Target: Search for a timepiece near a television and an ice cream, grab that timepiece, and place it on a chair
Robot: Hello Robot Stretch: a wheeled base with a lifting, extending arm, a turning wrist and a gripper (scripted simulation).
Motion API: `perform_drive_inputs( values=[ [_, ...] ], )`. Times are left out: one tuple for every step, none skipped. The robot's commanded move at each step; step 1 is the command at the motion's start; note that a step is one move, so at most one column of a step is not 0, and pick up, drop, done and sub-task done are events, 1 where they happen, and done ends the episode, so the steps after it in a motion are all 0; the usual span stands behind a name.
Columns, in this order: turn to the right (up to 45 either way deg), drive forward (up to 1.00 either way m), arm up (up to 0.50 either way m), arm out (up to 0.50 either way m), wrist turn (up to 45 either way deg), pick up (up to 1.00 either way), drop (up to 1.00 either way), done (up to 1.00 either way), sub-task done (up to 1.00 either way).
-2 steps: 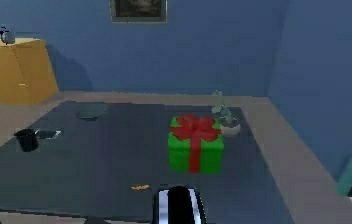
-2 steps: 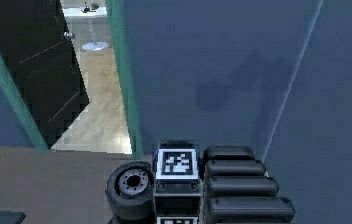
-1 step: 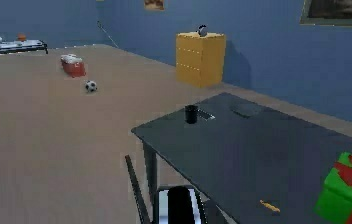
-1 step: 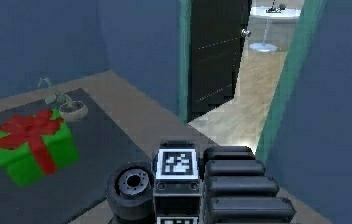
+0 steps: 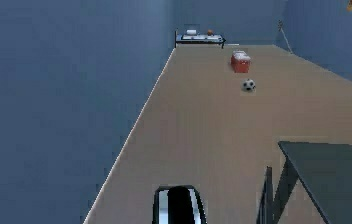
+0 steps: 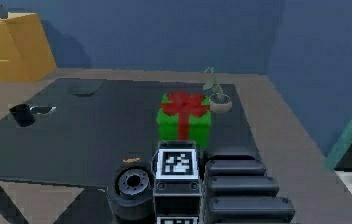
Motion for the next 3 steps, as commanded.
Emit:
perform_drive_inputs(
  values=[
    [-12.0, 0.00, 0.00, 0.00, 0.0, 0.00, 0.00, 0.00, 0.00],
    [0.0, 0.00, 0.00, 0.30, 0.0, 0.00, 0.00, 0.00, 0.00],
    [0.0, 0.00, 0.00, 0.00, 45.0, 0.00, 0.00, 0.00, 0.00]
  ],
)
